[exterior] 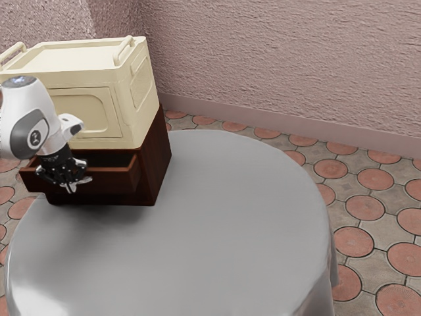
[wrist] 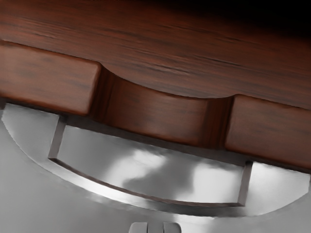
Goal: Push the drawer handle with one arm to close the drawer
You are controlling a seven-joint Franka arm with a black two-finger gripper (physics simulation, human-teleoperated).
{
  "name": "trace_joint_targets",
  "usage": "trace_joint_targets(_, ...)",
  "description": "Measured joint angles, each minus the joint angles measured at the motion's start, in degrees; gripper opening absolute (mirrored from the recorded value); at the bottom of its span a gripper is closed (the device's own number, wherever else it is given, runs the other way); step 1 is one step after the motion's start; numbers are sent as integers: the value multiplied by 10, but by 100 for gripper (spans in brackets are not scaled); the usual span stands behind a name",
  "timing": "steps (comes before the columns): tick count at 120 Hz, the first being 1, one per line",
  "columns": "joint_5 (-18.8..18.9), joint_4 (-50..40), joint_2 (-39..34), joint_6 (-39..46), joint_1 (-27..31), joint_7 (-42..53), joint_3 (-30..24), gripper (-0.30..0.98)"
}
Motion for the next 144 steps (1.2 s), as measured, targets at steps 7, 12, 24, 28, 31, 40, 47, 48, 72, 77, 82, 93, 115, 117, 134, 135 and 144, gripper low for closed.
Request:
trace_joint_targets(7, 6, 3, 10, 18, 2, -1, 0, -6)
trace_joint_targets(12, 9, 5, 18, 31, 3, -2, 0, -6)
trace_joint_targets(24, 15, 24, 39, 55, 3, -3, 0, -6)
trace_joint_targets(28, 17, 28, 44, 61, 3, -4, 0, -6)
trace_joint_targets(31, 18, 31, 47, 66, 2, -4, 1, -6)
trace_joint_targets(40, 26, 37, 58, 80, 2, -5, 6, -6)
trace_joint_targets(47, 31, 40, 63, 91, 4, -5, 9, -6)
trace_joint_targets(48, 32, 40, 64, 93, 5, -6, 9, -6)
trace_joint_targets(72, 37, 53, 81, 118, 1, -8, 5, -11)
trace_joint_targets(77, 39, 56, 85, 122, -10, -13, -8, -17)
trace_joint_targets(82, 41, 55, 85, 123, -29, -16, -5, -10)
trace_joint_targets(93, 30, -8, 36, 113, -40, -21, -12, -7)
trace_joint_targets(115, -113, -39, -86, -17, -87, -34, -82, 0)
trace_joint_targets(117, -124, -26, -84, -29, -107, -35, -83, 1)
trace_joint_targets(134, -143, 254, 21, -172, -177, -38, -78, 20)
trace_joint_targets(135, -141, 271, 29, -181, -181, -37, -72, 22)
trace_joint_targets(144, -133, 365, 69, -249, -218, -26, -1, 36)
